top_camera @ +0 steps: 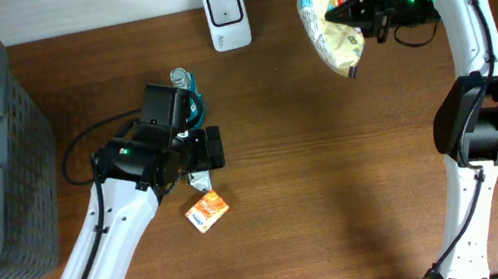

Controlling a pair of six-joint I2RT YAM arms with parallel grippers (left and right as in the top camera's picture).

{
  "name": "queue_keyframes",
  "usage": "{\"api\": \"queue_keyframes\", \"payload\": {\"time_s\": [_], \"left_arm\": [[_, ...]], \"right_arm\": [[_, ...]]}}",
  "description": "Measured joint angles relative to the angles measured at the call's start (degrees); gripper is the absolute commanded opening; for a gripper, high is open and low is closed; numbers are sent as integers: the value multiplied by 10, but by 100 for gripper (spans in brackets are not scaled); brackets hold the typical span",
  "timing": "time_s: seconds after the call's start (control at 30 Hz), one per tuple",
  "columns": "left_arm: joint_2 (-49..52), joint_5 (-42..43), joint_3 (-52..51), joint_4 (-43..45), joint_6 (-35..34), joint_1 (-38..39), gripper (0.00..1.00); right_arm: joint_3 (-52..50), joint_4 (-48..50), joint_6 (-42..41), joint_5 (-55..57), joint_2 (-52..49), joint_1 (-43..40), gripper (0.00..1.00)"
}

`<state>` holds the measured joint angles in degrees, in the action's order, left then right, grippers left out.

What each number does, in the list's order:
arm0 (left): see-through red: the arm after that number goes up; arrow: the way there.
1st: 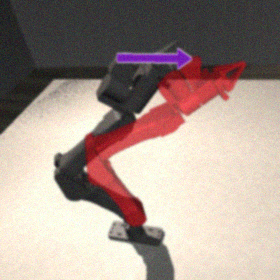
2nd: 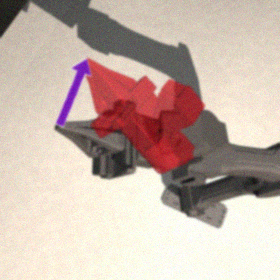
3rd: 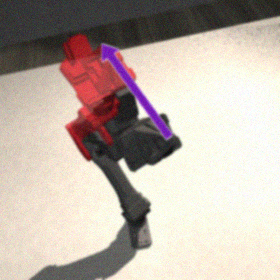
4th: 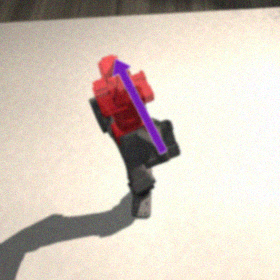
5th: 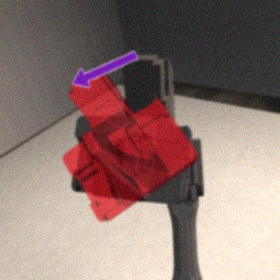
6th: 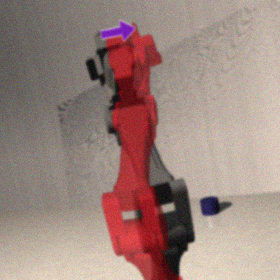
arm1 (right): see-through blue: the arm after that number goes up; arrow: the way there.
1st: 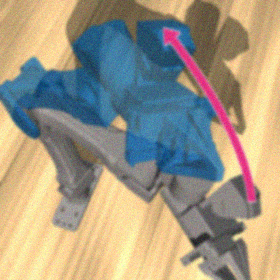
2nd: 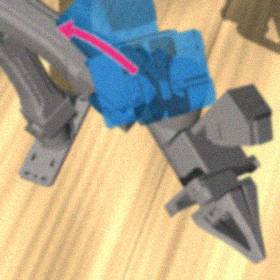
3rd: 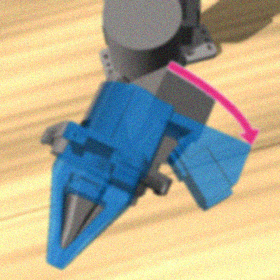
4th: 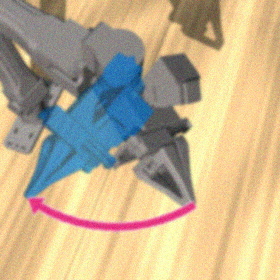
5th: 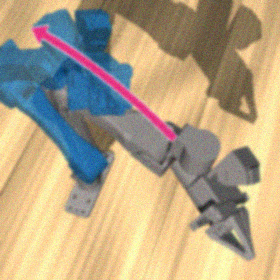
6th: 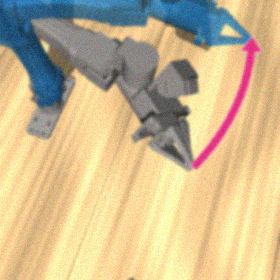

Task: Scan the item barcode
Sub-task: 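Hold the yellow bag up in front of the scanner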

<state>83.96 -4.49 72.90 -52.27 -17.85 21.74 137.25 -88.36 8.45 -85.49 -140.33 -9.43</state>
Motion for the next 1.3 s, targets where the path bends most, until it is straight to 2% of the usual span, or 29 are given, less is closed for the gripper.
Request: {"api": "queue_keyframes", "payload": {"time_s": [0.07, 0.13, 0.3, 0.43, 0.53, 0.7, 0.87, 1.1, 1.3], "left_arm": [[0, 0, 0, 0, 0, 0, 99], [0, 0, 0, 0, 0, 0, 99], [0, 0, -1, 0, 0, 0, 99], [0, 0, -1, 0, 0, 0, 99], [0, 0, -1, 0, 0, 0, 99], [0, 0, -1, 0, 0, 0, 99], [0, 0, -1, 0, 0, 0, 99], [0, 0, -1, 0, 0, 0, 99], [0, 0, -1, 0, 0, 0, 99]], "right_arm": [[0, 56, -15, 3, 0, 2, 4], [1, 141, -68, 38, 0, 6, 4], [2, 320, -243, 256, -1, 46, 4], [1, 451, -322, 379, -1, 103, 4], [1, 506, -350, 480, -1, 147, 4], [1, 586, -366, 640, -2, 212, 4], [1, 687, -353, 735, -5, 247, 4], [1, 768, -344, 786, -65, 261, 4], [1, 782, -319, 795, -108, 274, 4]]}}
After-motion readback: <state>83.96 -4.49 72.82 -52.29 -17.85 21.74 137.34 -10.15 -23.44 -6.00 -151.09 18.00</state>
